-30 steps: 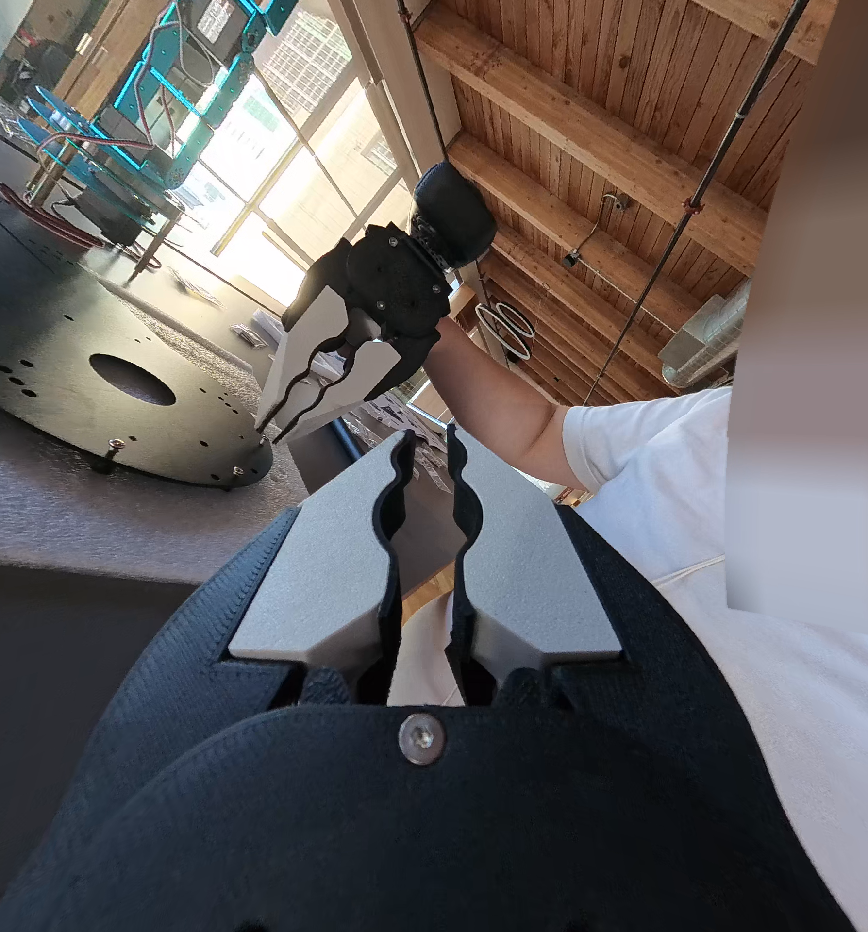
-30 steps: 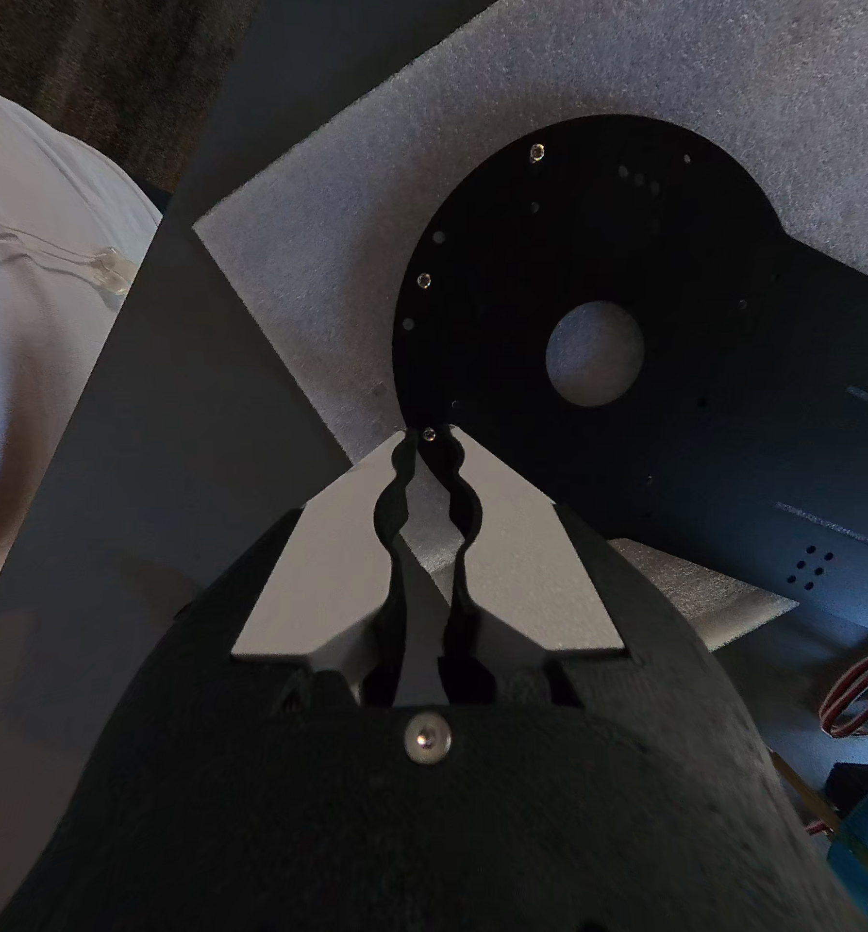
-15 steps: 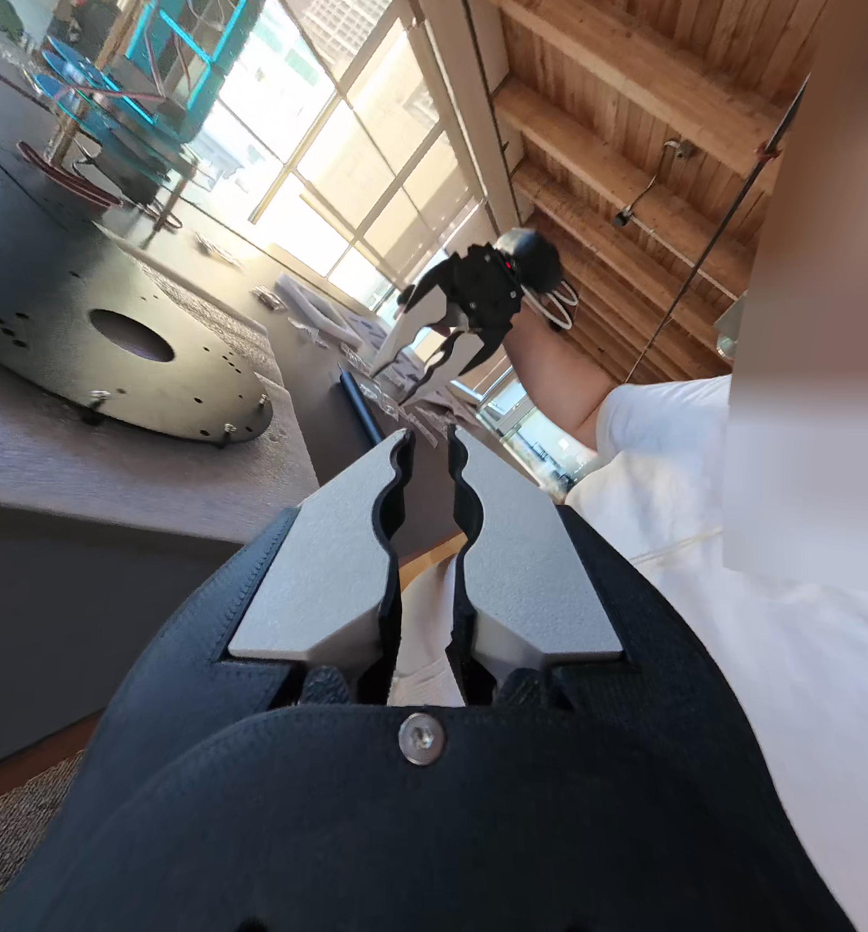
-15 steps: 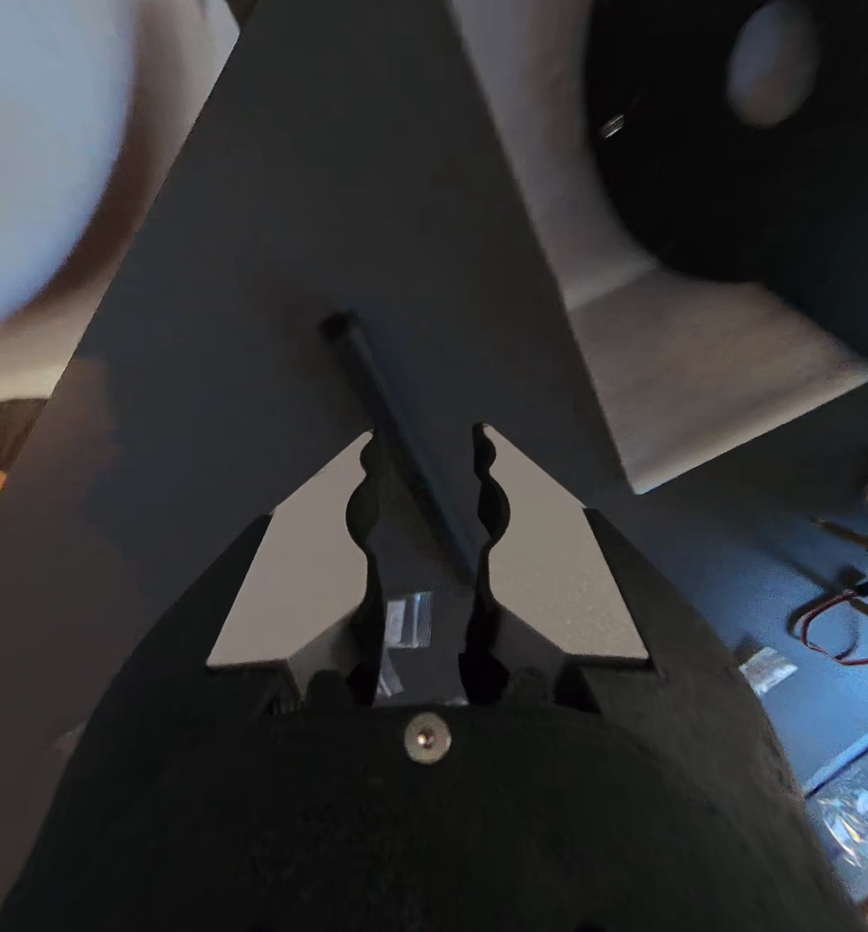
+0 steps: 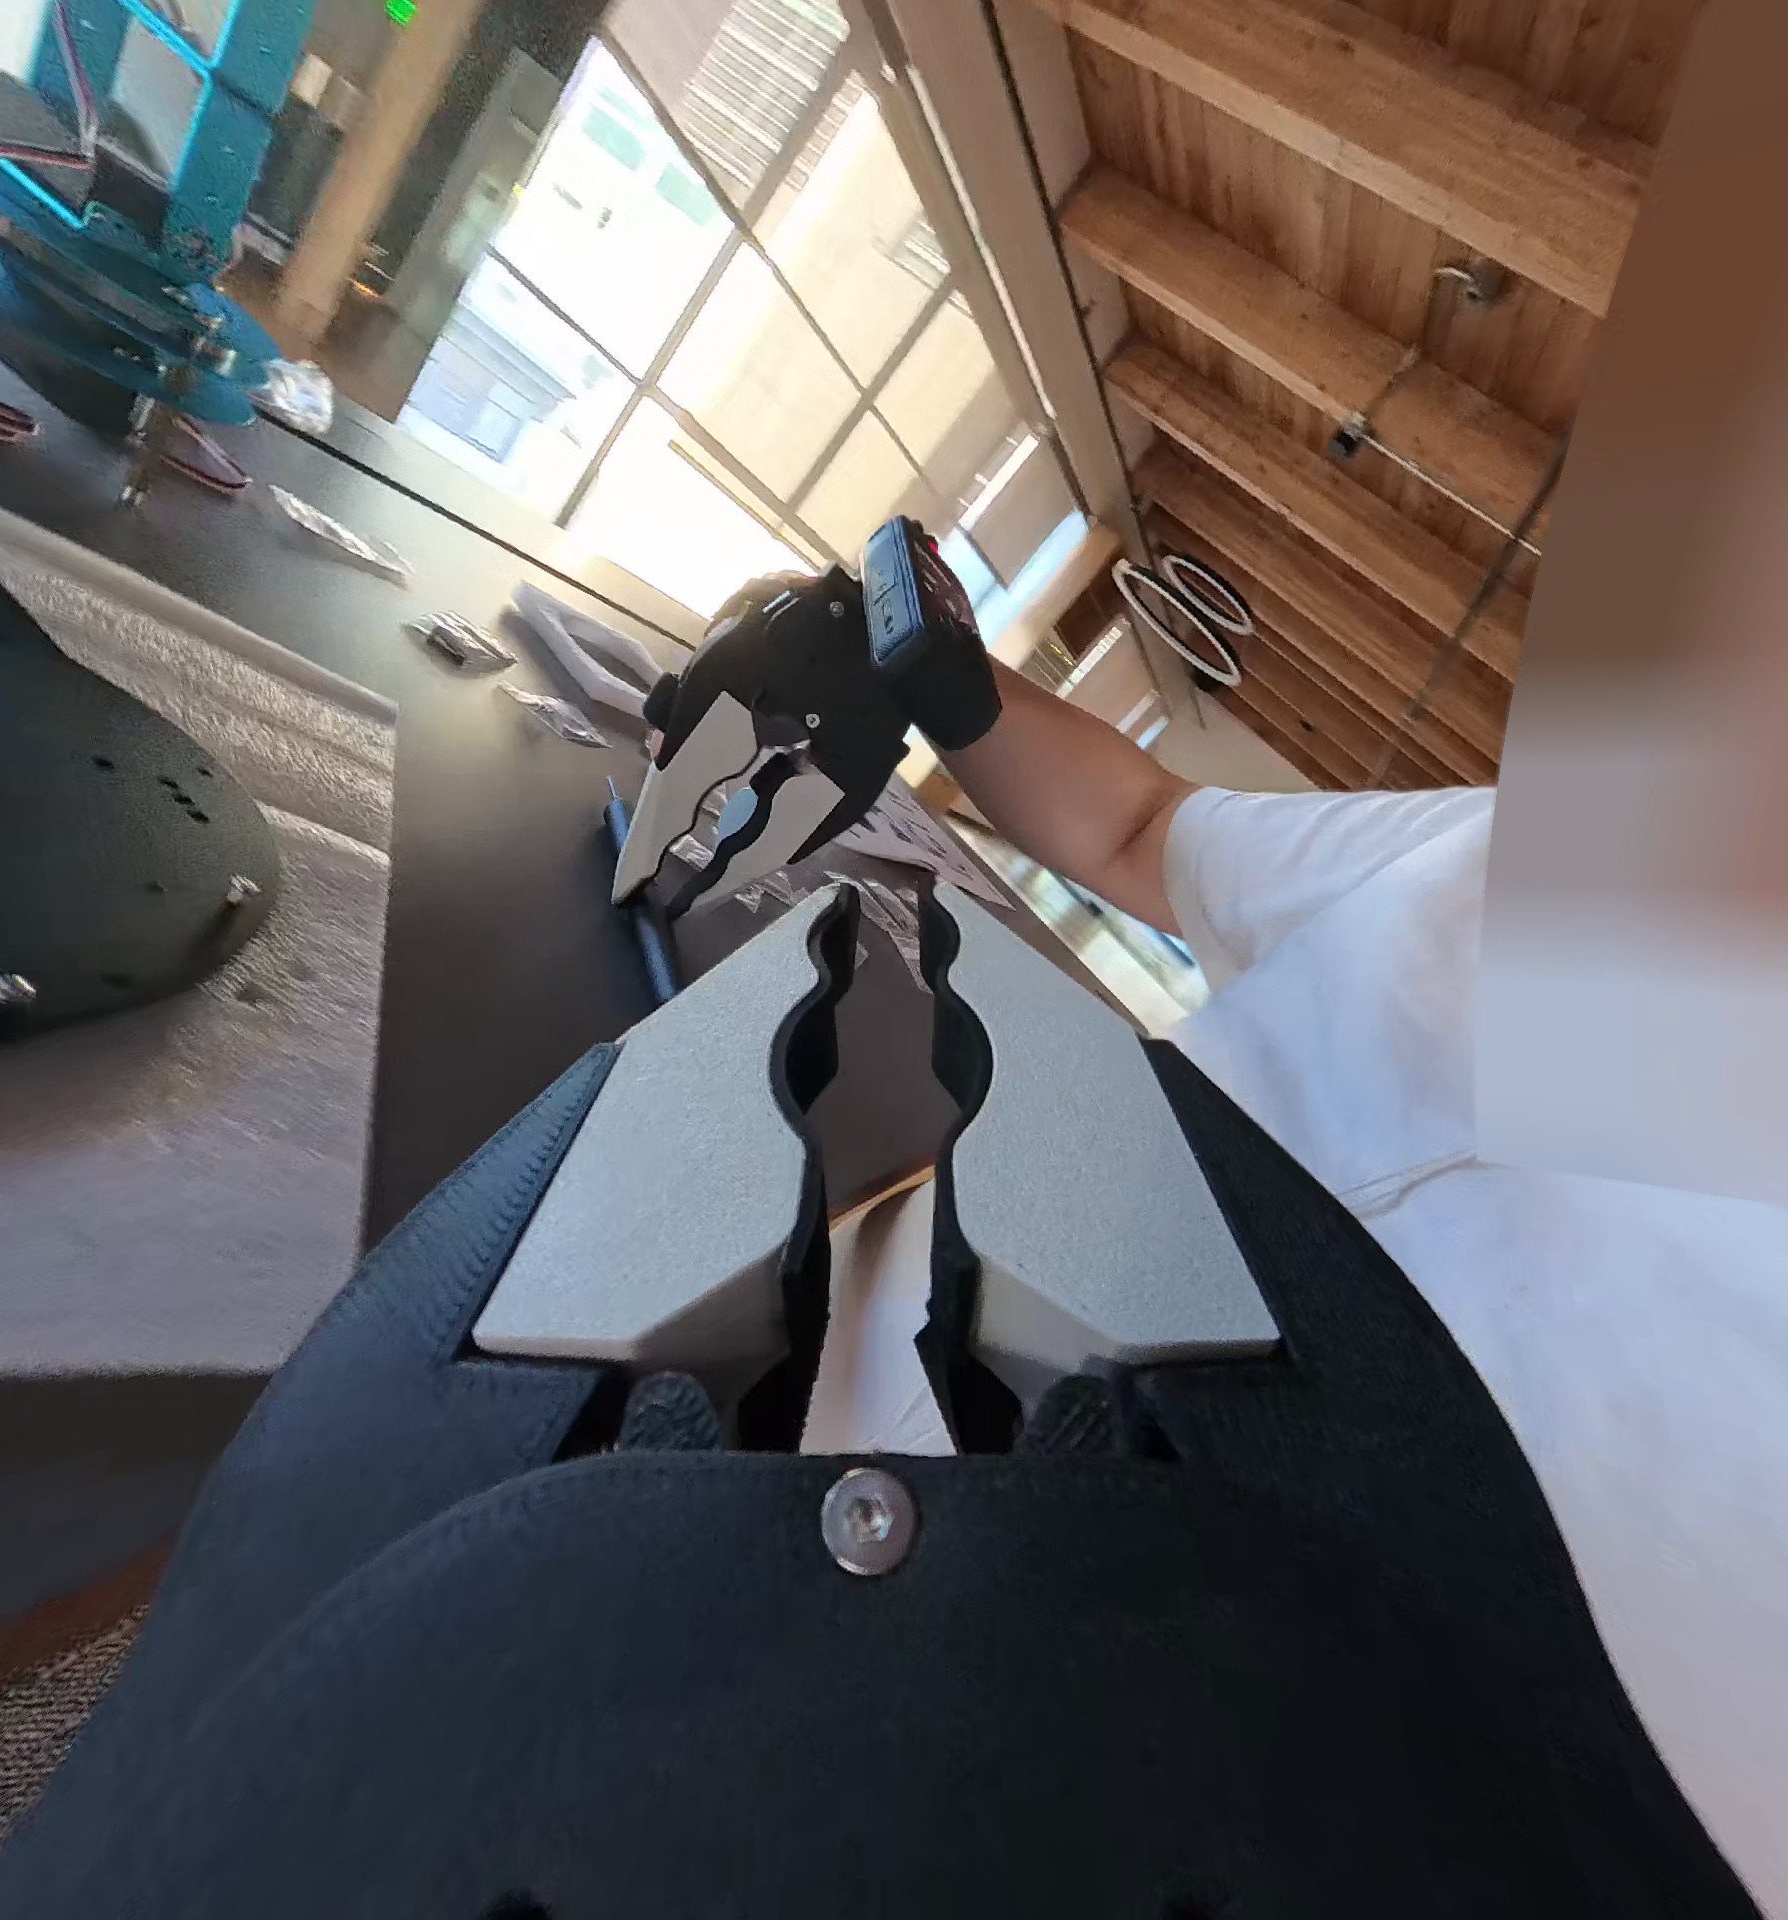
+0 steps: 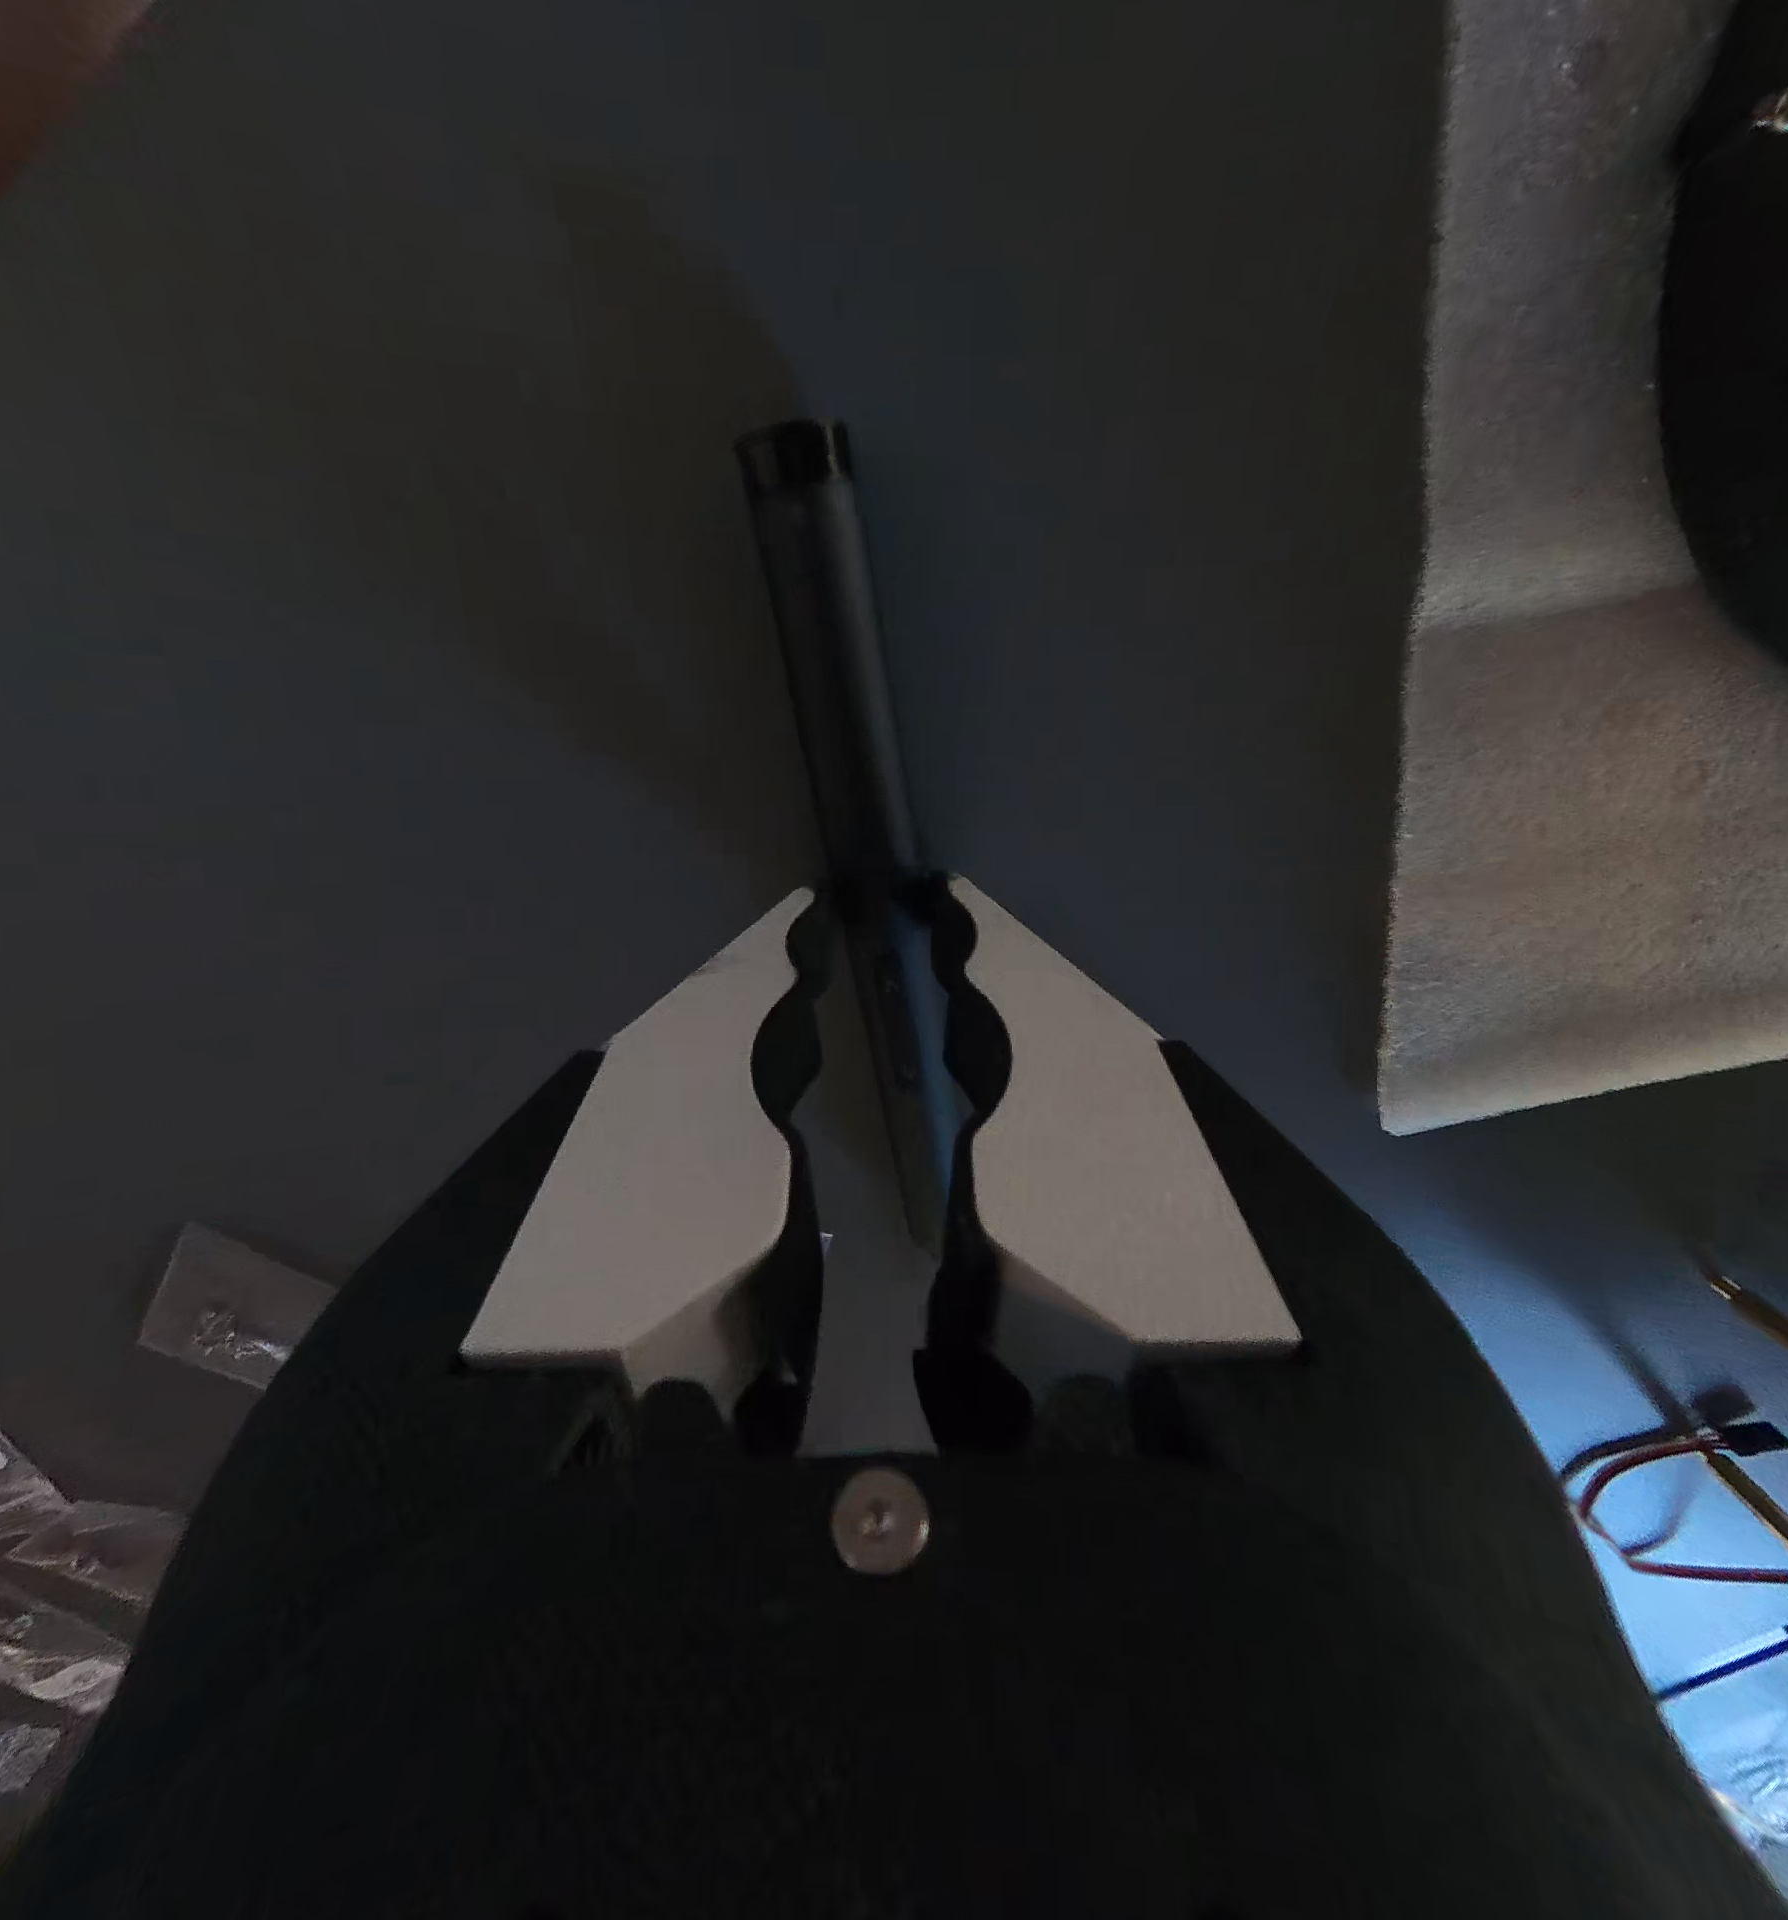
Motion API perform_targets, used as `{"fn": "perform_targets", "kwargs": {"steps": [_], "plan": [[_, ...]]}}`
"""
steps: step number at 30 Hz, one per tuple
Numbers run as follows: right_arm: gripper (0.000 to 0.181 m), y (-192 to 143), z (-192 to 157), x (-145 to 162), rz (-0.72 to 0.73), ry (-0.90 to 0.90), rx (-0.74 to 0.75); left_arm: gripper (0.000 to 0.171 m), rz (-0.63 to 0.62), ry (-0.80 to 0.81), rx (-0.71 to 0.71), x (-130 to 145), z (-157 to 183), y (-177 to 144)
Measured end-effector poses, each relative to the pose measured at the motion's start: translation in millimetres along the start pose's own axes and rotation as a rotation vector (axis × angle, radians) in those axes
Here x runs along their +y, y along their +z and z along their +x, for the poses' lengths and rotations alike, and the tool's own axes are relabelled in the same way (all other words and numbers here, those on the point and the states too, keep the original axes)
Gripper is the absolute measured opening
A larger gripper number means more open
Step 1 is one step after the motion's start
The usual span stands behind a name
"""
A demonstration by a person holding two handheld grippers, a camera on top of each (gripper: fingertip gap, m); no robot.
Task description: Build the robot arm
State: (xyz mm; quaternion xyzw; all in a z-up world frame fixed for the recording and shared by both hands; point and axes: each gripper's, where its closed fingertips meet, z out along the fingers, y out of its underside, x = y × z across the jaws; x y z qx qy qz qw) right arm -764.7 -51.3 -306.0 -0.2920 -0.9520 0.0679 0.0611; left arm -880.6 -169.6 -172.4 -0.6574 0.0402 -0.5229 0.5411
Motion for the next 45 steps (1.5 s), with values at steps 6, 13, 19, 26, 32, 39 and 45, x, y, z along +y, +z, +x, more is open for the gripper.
{"fn": "perform_targets", "kwargs": {"steps": [6, 13, 19, 26, 32, 39, 45], "plan": [[0.015, -6, 3, -9, 0.091, -0.028, 0.046, 0.009, 0.053, -0.019, -0.147, 23, 10, -6], [0.016, -76, 44, -49, 0.447, 0.153, 0.229, 0.011, 0.045, -0.017, -0.275, 40, 8, -14], [0.014, -152, 89, -85, 0.910, 0.441, 0.354, 0.032, -0.069, 0.214, -0.316, -5, 5, 24], [0.014, -167, 121, -103, 1.018, 0.648, 0.496, 0.045, -0.067, 0.545, -0.284, -100, -2, 76], [0.014, -162, 138, -100, 0.869, 0.739, 0.667, 0.036, -0.086, 0.552, -0.181, -125, -6, 94], [0.015, -171, 148, -108, 0.888, 0.748, 0.709, 0.017, -0.166, 0.561, -0.065, -143, -13, 98], [0.036, -192, 131, -120, 1.250, 0.579, 0.371, 0.015, -0.118, 0.382, 0.143, -167, 0, 88]]}}
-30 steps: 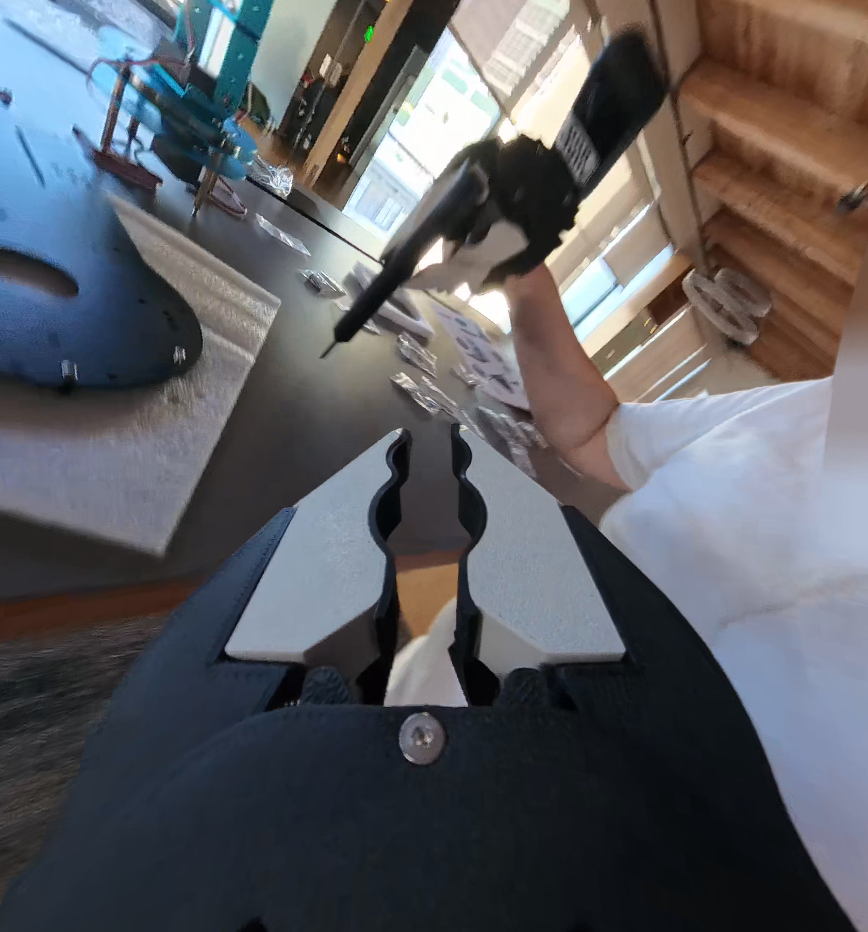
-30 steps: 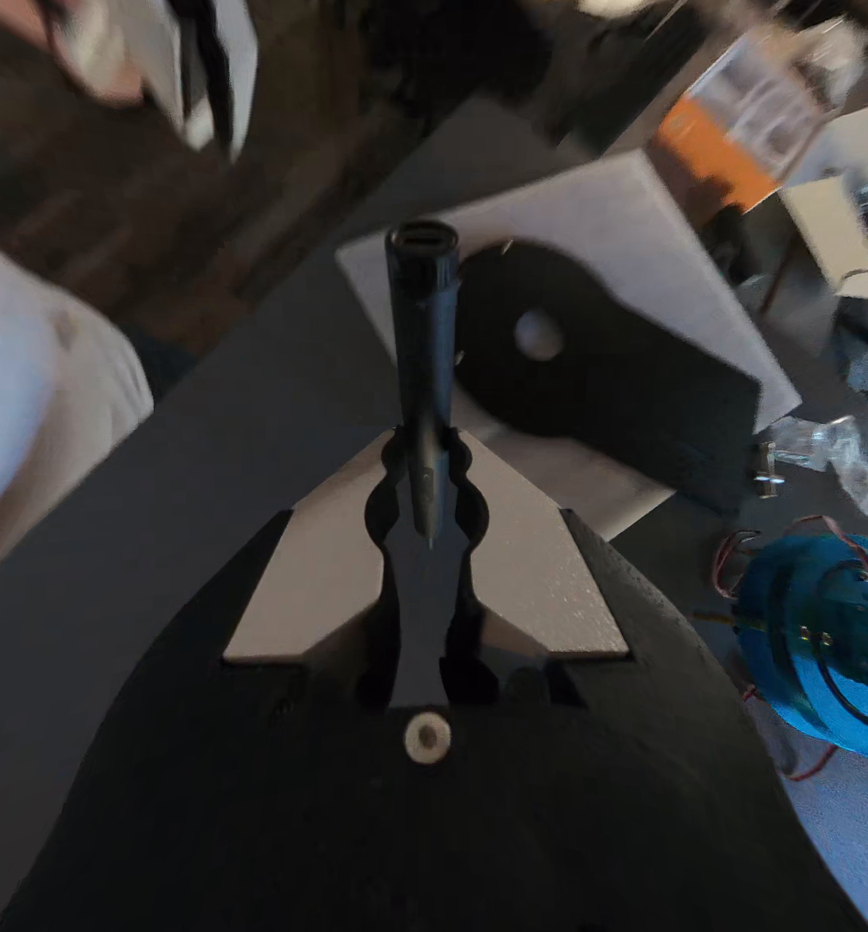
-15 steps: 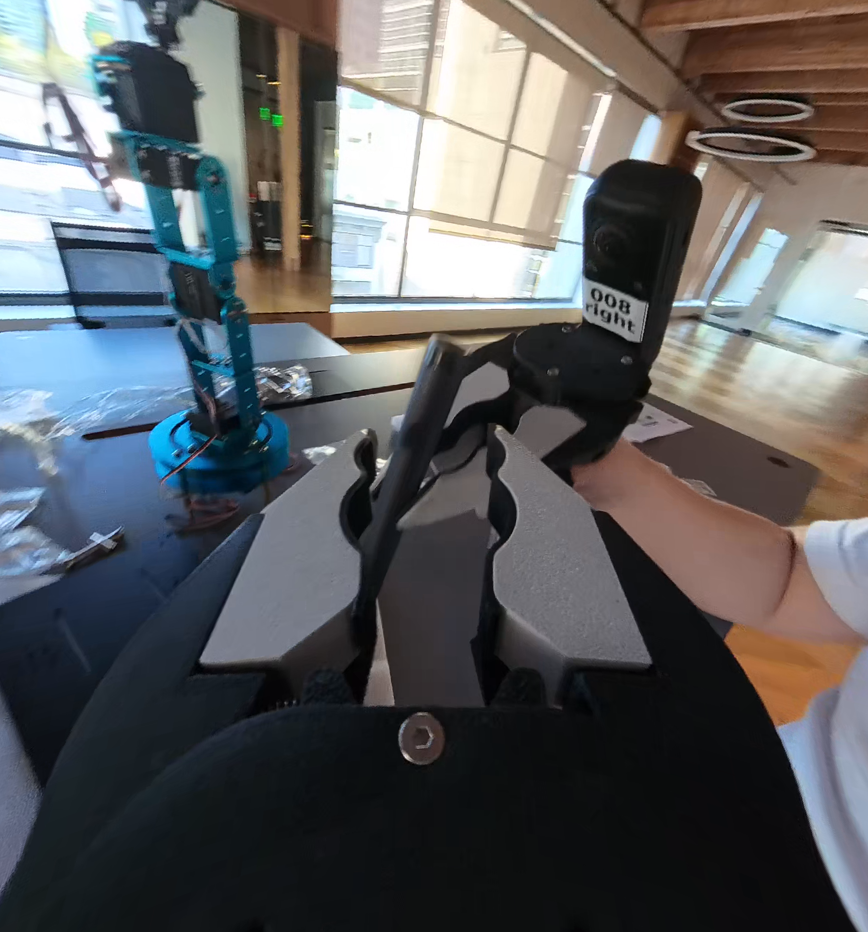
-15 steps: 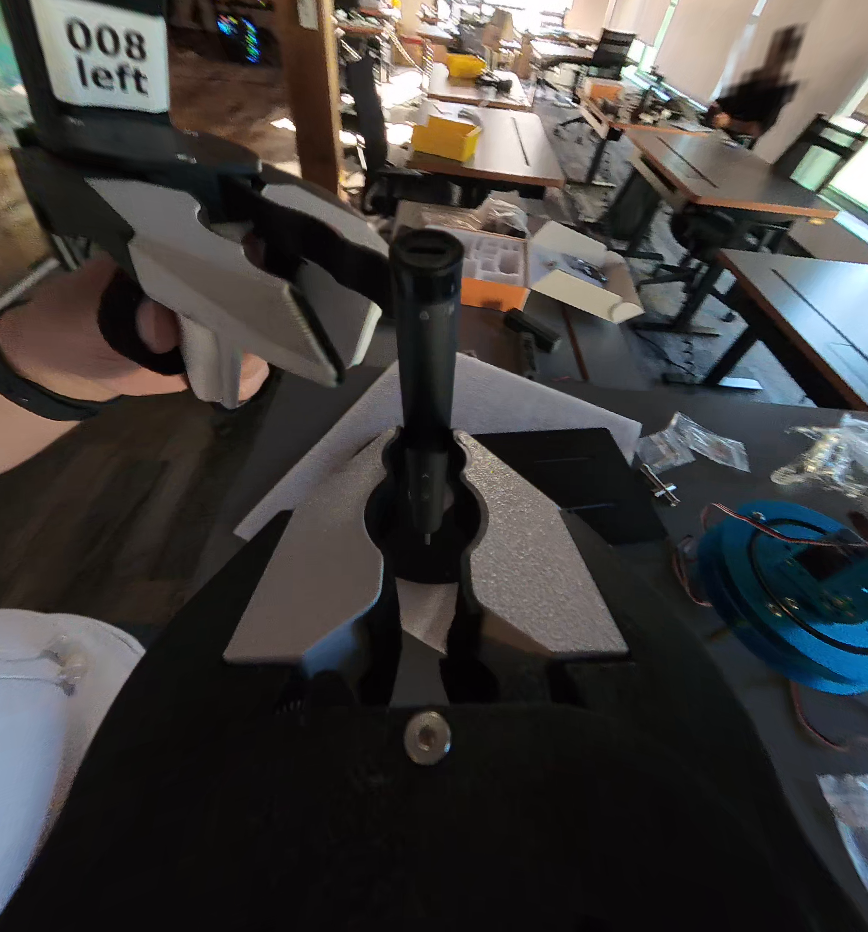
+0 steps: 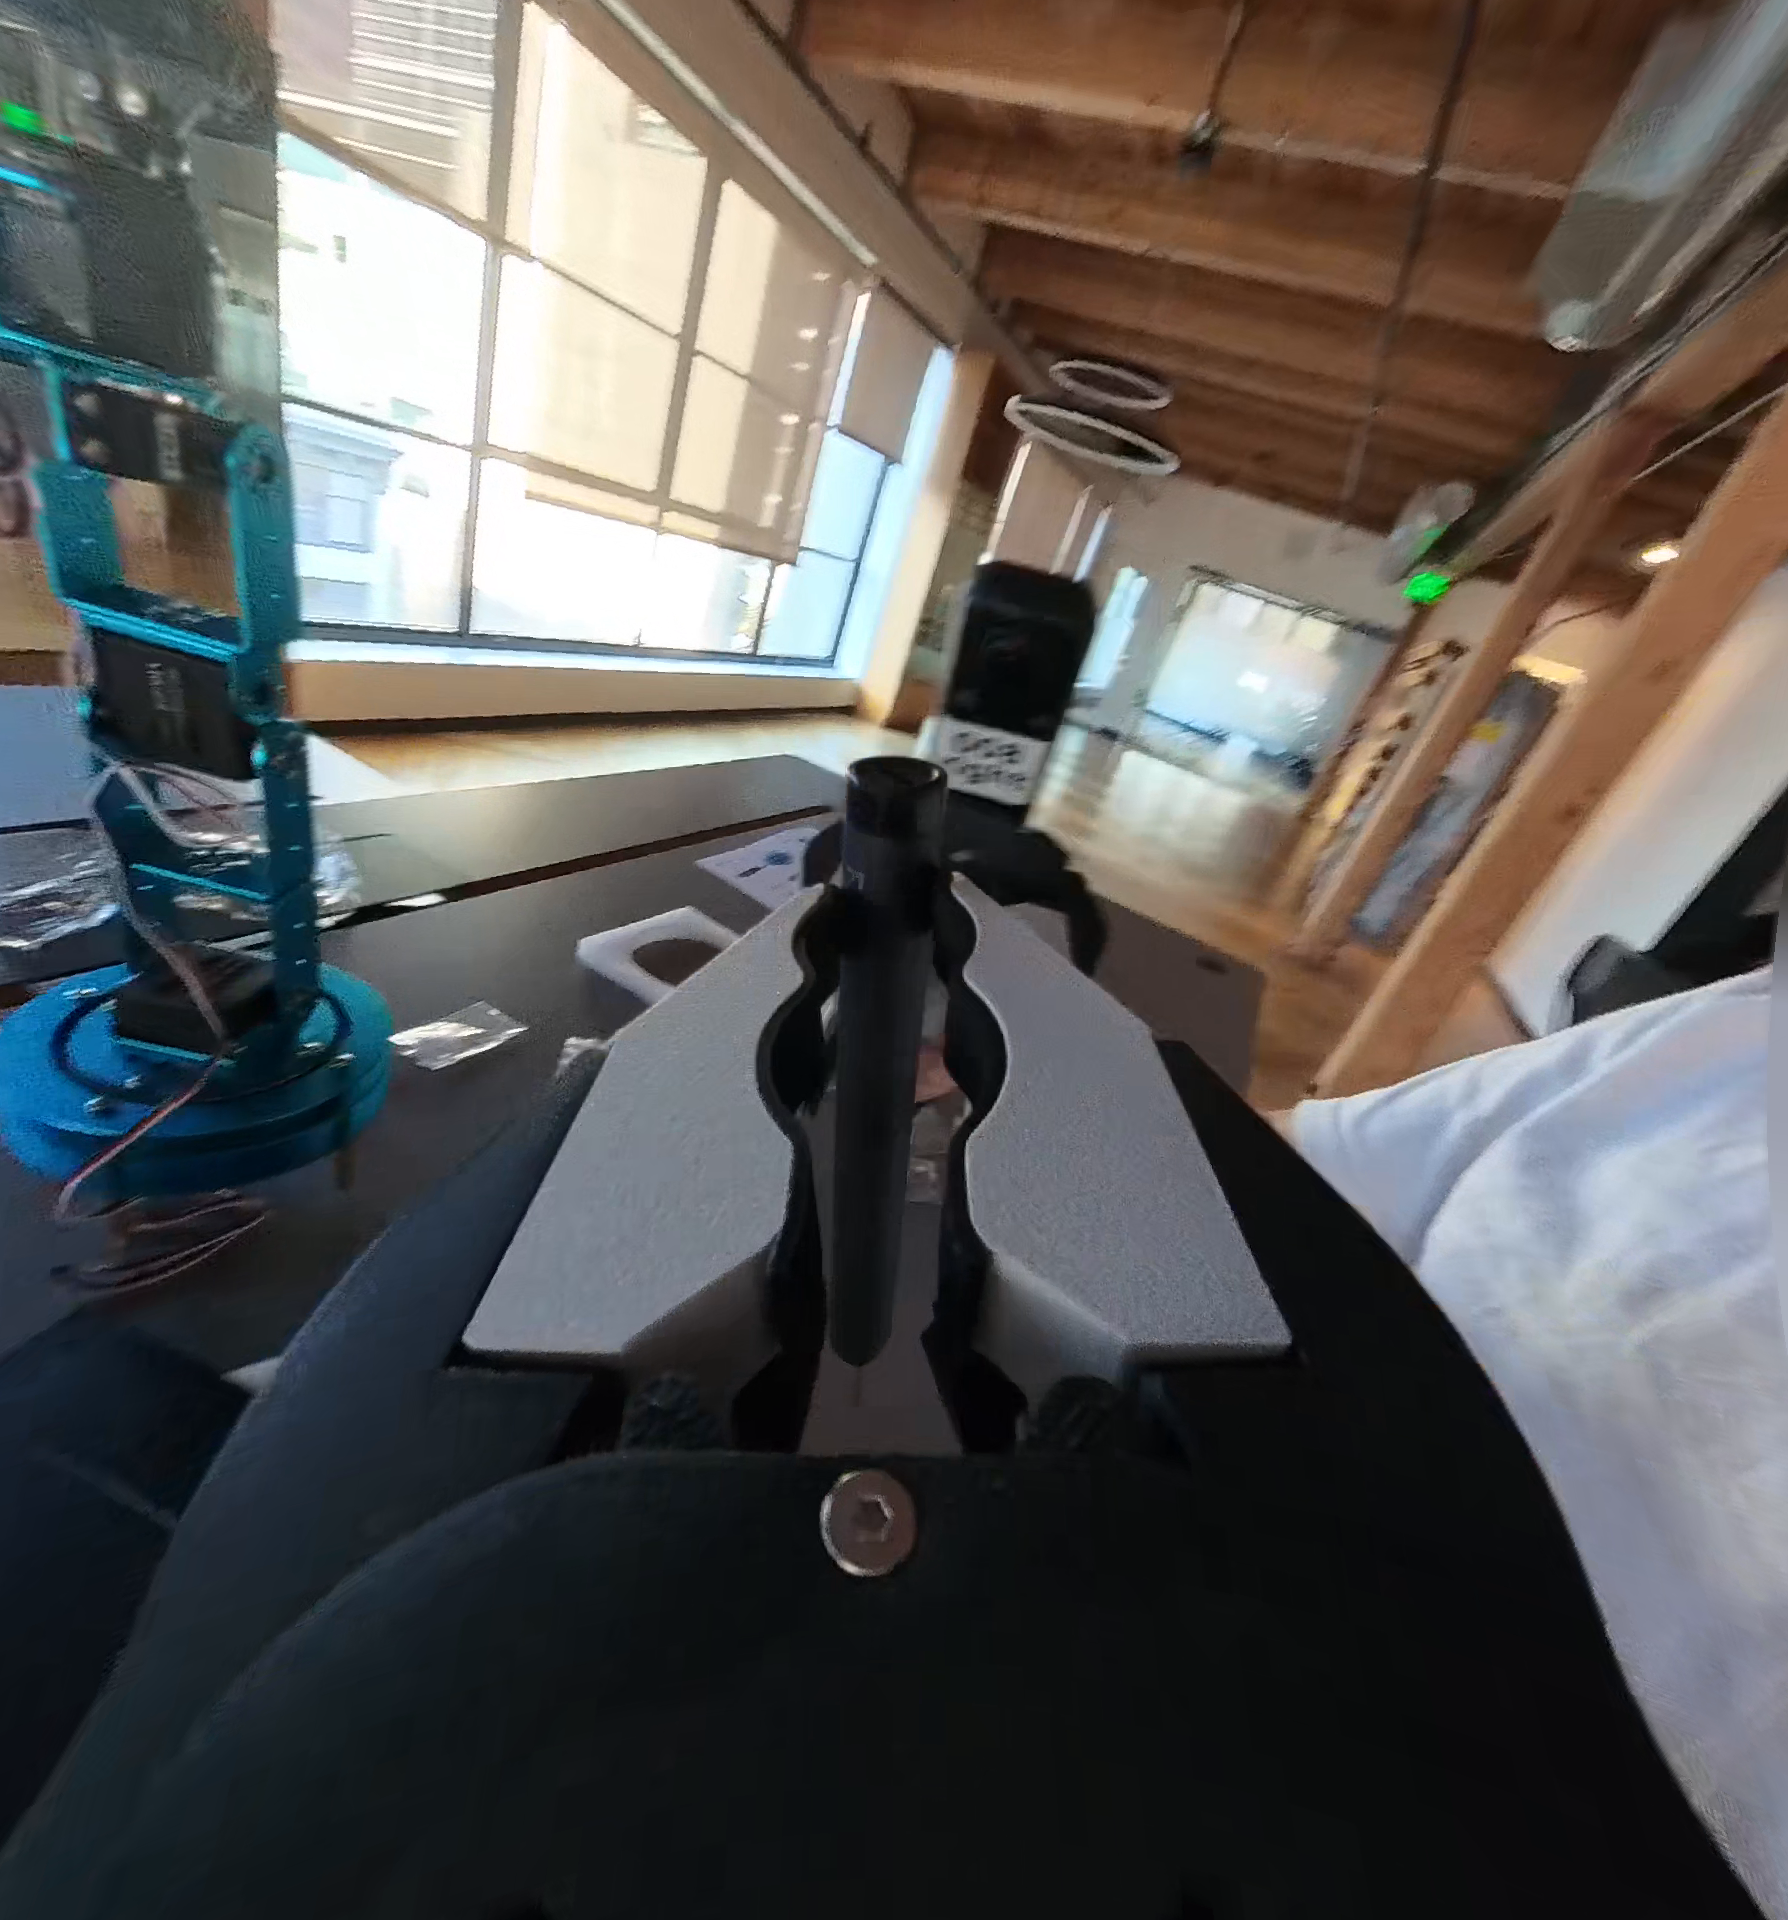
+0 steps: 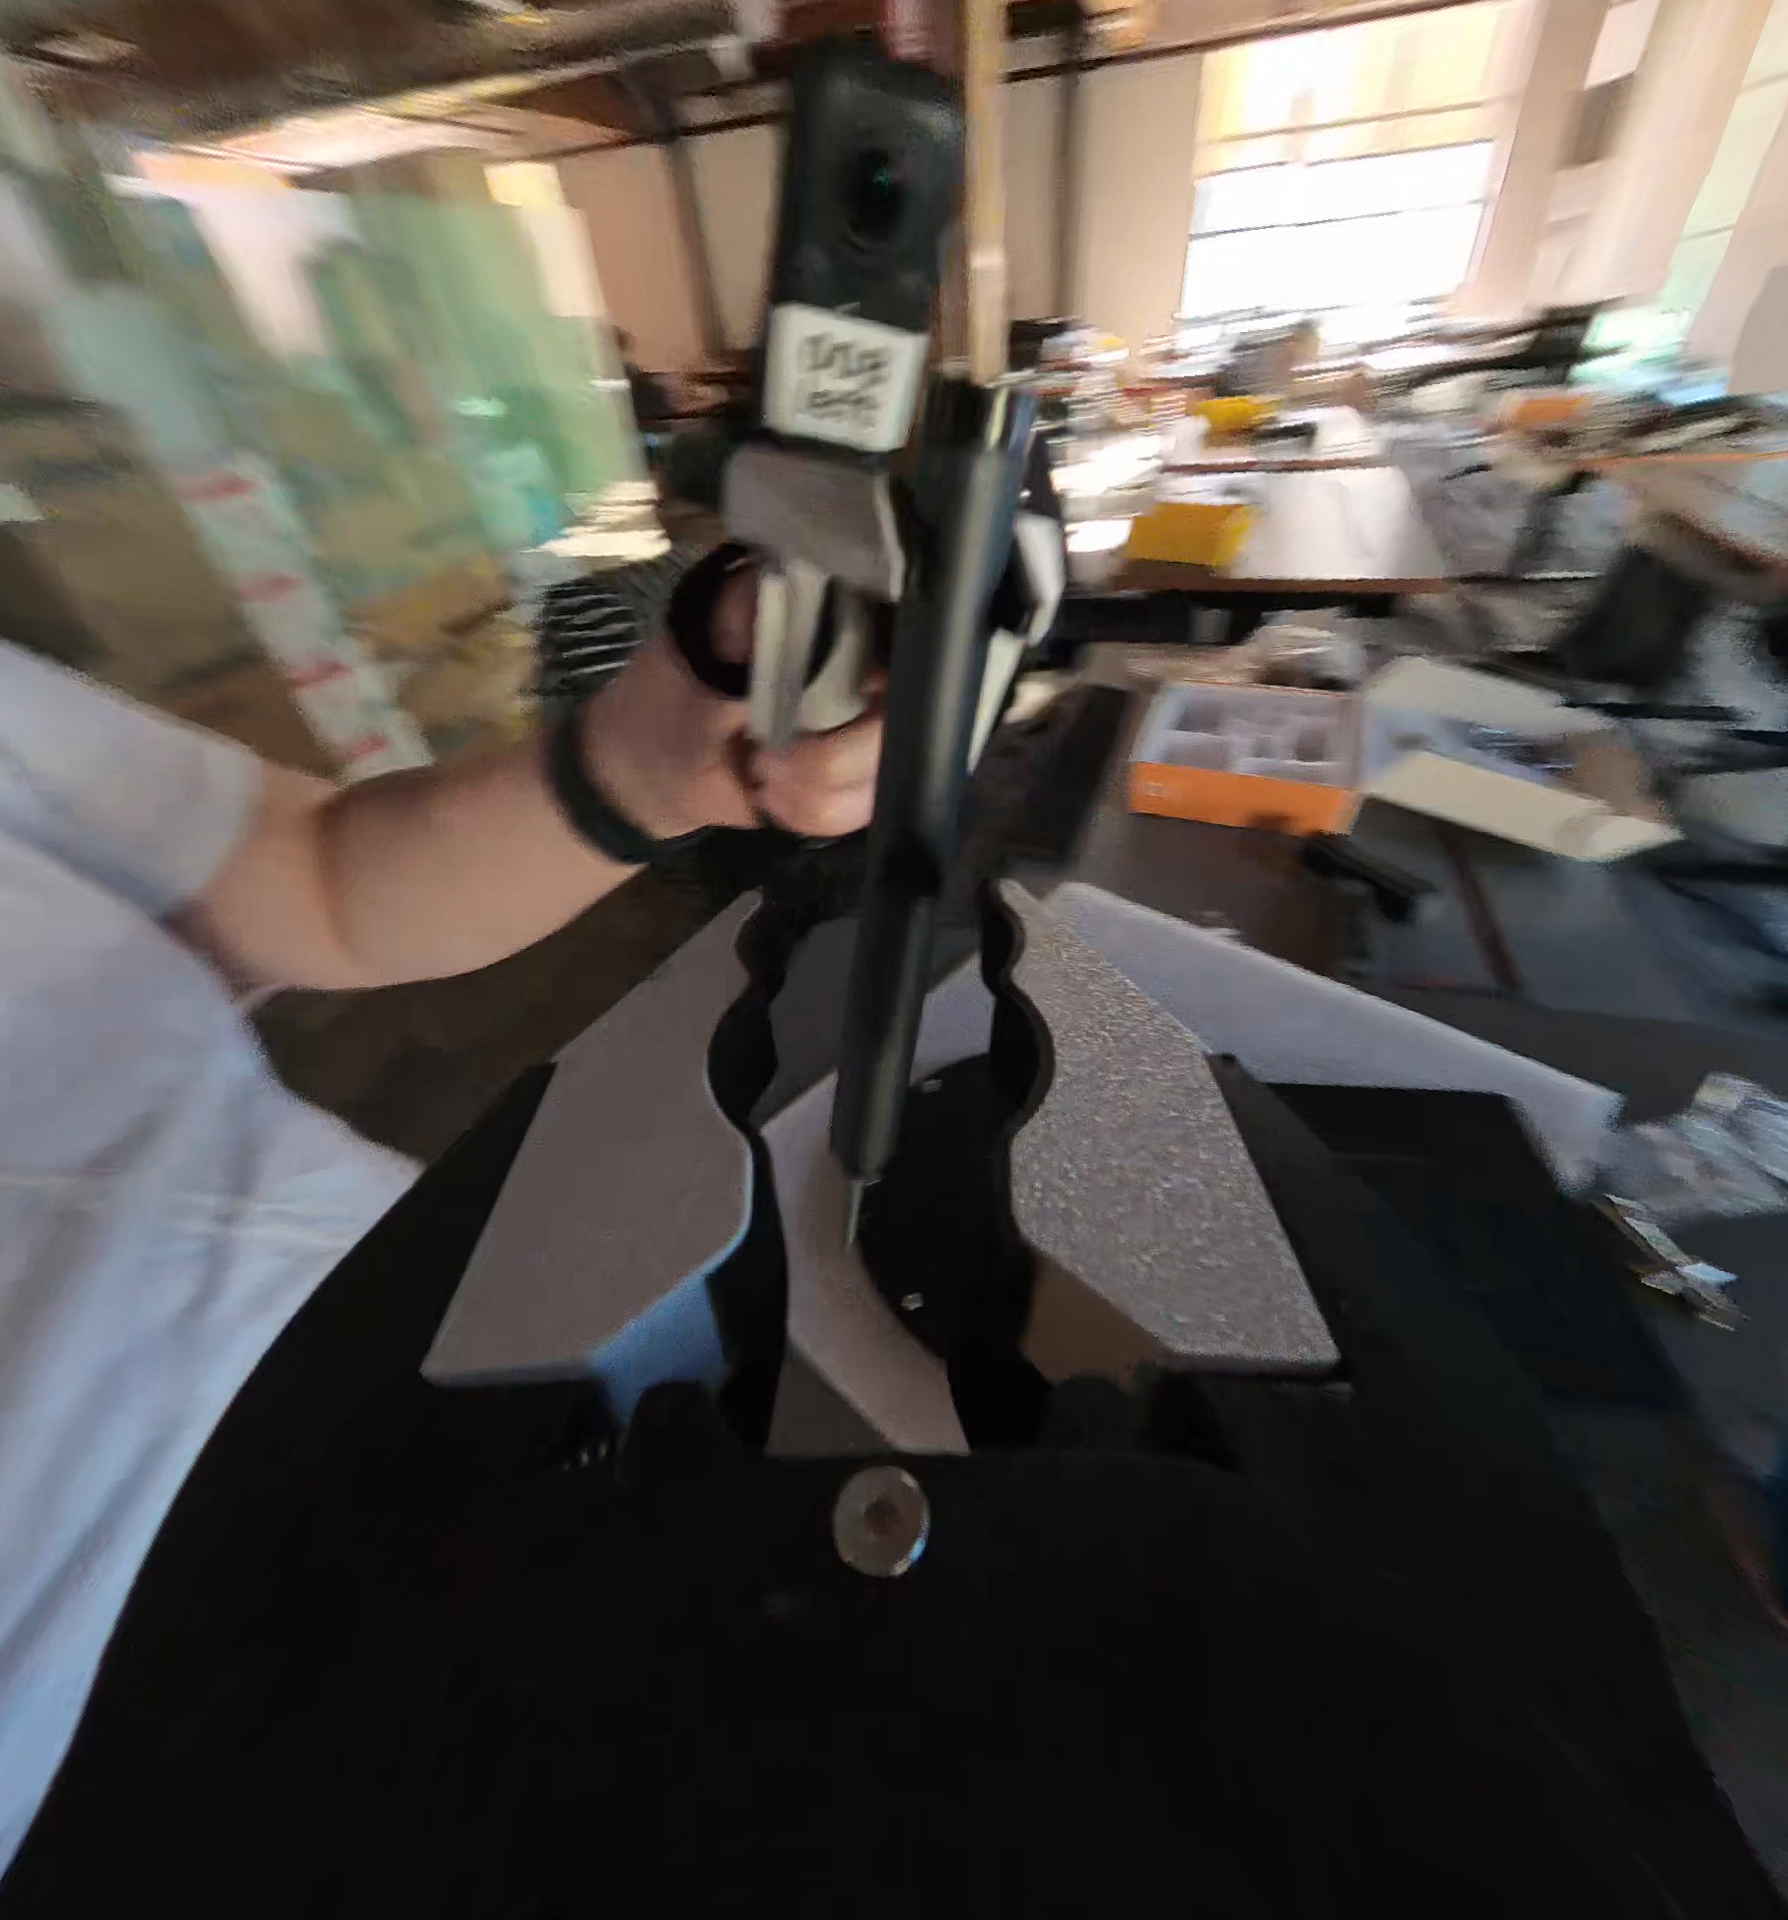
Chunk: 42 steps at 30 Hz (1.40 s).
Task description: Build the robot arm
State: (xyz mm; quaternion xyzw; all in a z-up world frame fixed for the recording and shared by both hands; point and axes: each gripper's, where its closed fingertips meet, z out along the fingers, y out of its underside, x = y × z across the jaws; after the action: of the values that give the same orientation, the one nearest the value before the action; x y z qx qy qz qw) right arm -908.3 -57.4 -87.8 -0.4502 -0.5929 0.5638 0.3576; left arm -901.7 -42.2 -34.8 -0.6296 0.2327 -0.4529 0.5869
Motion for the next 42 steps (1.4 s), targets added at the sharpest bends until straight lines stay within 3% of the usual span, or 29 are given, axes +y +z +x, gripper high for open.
{"fn": "perform_targets", "kwargs": {"steps": [2, 6, 9, 11, 15, 17, 18, 20, 24, 32, 42], "plan": [[0.052, -2, -3, 14, -0.026, 0.034, -0.131, 0.015, 0.013, -0.032, 0.063, -4, 3, -1], [0.049, 7, -12, 29, -0.006, 0.113, -0.301, 0.015, 0.010, -0.054, 0.148, -8, 11, 2], [0.042, 21, -19, 33, -0.010, 0.111, -0.330, 0.015, -0.005, -0.044, 0.142, -4, 10, 4], [0.016, 26, -17, 38, -0.033, 0.063, -0.298, 0.015, 0.004, -0.052, 0.135, -2, 7, 4], [0.015, 32, 9, 45, -0.048, 0.038, -0.107, 0.018, 0.073, -0.065, 0.027, -1, -8, -6], [0.016, 36, 16, 50, -0.062, 0.005, -0.034, 0.041, 0.054, -0.045, -0.075, 9, -18, -9], [0.016, 37, 18, 52, -0.063, -0.002, -0.010, 0.040, 0.030, -0.034, -0.128, 18, -23, -9], [0.015, 41, 22, 53, -0.057, -0.022, 0.033, 0.019, 0.004, -0.013, -0.180, 31, -27, -11], [0.016, 46, 18, 63, -0.085, -0.033, 0.038, 0.017, 0.016, 0.039, -0.229, 41, -25, -14], [0.015, 42, 10, 103, -0.167, -0.001, 0.026, 0.016, -0.145, 0.088, -0.247, 82, -27, -11], [0.015, 47, 14, 121, -0.194, 0.019, 0.020, 0.016, -0.233, 0.122, -0.288, 101, -35, -9]]}}
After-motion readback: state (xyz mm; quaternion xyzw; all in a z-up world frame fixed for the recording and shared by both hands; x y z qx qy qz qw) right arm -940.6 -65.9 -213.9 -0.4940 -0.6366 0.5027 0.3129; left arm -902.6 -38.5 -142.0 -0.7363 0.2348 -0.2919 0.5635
